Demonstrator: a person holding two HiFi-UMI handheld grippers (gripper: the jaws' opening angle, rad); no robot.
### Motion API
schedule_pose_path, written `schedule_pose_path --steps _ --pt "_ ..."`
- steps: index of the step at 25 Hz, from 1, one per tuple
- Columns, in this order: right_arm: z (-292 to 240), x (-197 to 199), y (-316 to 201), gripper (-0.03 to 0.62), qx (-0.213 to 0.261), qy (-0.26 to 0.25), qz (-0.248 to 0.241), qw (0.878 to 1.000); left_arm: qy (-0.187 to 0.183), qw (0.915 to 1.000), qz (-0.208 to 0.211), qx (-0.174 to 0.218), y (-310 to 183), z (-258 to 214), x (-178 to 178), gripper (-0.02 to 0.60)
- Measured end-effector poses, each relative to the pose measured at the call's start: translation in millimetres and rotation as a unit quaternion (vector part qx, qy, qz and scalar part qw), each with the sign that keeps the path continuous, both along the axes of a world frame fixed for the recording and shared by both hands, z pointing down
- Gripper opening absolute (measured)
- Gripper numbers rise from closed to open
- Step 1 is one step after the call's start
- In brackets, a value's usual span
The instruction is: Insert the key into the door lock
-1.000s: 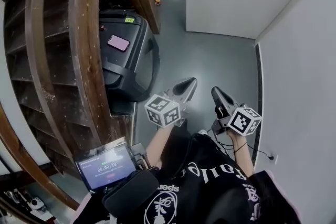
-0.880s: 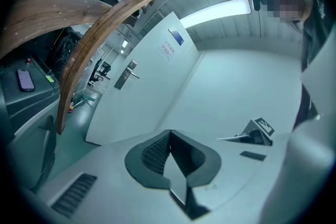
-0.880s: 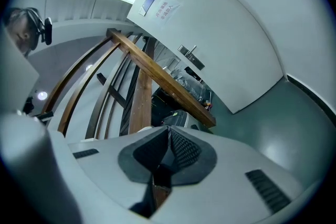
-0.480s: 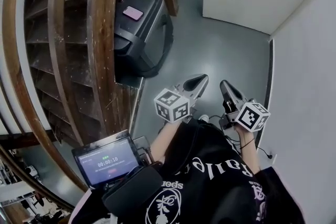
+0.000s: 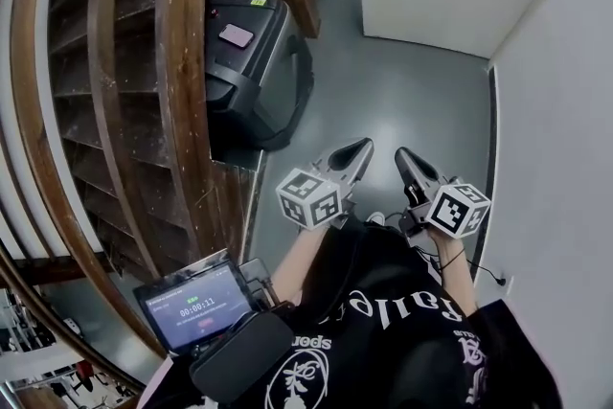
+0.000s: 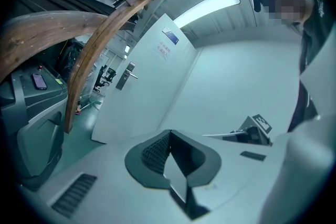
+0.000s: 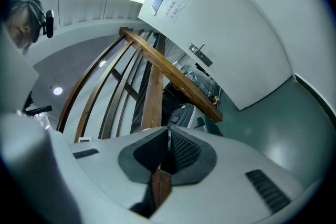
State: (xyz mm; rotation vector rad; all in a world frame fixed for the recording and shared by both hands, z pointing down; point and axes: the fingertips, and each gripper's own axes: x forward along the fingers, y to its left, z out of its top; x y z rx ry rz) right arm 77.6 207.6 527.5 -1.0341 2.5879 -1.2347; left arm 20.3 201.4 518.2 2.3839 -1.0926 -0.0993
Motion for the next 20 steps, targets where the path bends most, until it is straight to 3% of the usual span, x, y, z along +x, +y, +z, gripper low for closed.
schedule_pose_path --steps 6,11,20 --pt "-2 16 0 0.031 0.005 -0.003 0.016 1.0 -0.021 0.9993 0.023 0.019 1 -5 12 0.005" --pt "0 25 -1 0.031 0.003 0.0 0.024 1.0 0.01 0.9992 0.032 0.02 2 -9 20 0.005" --pt "2 28 -11 0.032 -0.001 0.001 0.032 0.999 -0.018 0.9993 0.033 0.01 -11 -1 14 0.005"
